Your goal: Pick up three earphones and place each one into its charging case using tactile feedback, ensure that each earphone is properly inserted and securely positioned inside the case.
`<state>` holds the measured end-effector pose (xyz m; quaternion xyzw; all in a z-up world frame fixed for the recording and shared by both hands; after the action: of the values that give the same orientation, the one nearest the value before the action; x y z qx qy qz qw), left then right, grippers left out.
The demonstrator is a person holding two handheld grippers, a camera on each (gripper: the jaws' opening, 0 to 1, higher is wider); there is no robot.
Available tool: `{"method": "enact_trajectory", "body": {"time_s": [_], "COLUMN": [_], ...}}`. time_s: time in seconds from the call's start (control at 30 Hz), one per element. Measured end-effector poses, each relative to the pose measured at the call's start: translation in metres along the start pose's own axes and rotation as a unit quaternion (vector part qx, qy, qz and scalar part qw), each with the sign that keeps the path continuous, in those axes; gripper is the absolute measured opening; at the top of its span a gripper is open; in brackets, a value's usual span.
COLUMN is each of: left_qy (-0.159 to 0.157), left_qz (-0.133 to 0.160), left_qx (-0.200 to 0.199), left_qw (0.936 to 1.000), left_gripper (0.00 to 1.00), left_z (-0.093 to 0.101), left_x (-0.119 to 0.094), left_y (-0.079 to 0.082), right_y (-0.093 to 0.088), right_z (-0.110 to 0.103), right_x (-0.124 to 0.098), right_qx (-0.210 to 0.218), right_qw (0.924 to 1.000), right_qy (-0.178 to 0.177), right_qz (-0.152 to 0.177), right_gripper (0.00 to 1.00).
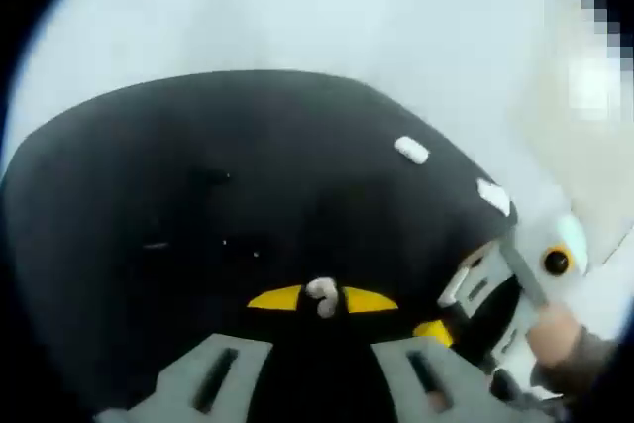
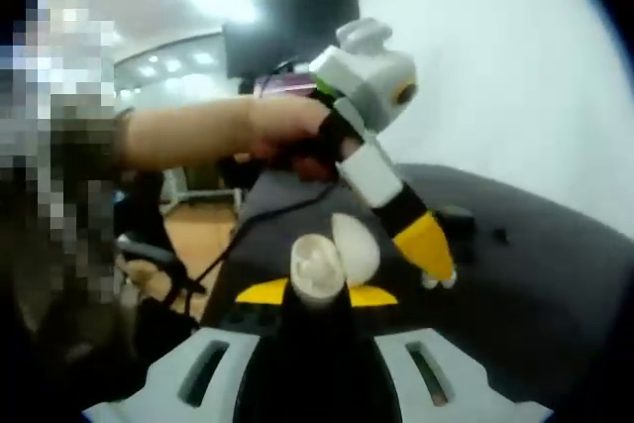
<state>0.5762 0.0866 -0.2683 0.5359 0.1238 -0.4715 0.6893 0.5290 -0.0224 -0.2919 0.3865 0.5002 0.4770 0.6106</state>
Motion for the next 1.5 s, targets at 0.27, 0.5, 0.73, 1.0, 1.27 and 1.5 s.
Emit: {"method": "enact_trajectory", "body": {"time_s": [0.27, 0.5, 0.73, 1.0, 1.27, 1.5], "left_qy": [-0.021, -0.119, -0.218, -0.182, -0.164, -0.163], "left_qz": [0.044, 0.041, -0.028, -0.114, -0.112, -0.11], "left_qx": [0.083, 0.285, 0.356, 0.39, 0.39, 0.375], "left_qw": [0.9953, 0.9503, 0.9081, 0.8953, 0.8993, 0.9059], "left_gripper": [0.03, 0.04, 0.03, 0.04, 0.04, 0.05], "left_z": [0.003, 0.017, 0.023, 0.012, 0.014, 0.015], "left_x": [-0.02, -0.089, -0.112, -0.07, -0.06, -0.062], "left_y": [0.011, 0.03, 0.014, -0.003, -0.003, -0.007], "right_y": [-0.002, -0.003, -0.002, -0.002, -0.002, -0.001], "right_z": [0.003, 0.003, 0.003, 0.003, 0.003, 0.002], "right_x": [-0.004, -0.005, -0.005, -0.005, -0.006, -0.005], "right_qx": [0.002, 0.004, 0.003, 0.003, 0.0, -0.003], "right_qw": [1.0, 1.0, 1.0, 1.0, 1.0, 1.0], "right_qy": [-0.004, -0.002, -0.003, -0.005, -0.004, -0.004], "right_qz": [-0.001, 0.0, -0.001, -0.002, -0.002, -0.003], "right_gripper": [0.22, 0.22, 0.22, 0.22, 0.22, 0.22]}}
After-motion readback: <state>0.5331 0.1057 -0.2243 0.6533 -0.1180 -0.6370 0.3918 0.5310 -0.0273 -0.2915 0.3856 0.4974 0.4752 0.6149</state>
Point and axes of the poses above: the point that each gripper's makers call its tool centre point, and the gripper's own axes: x roughly forward along the fingers, z roughly to its right, y roughly out of its top, the point moved 8 cm from there along -x, roughly backward along the fingers, and after that the axes turned 11 degrees about -x, right-handed, at the moved point
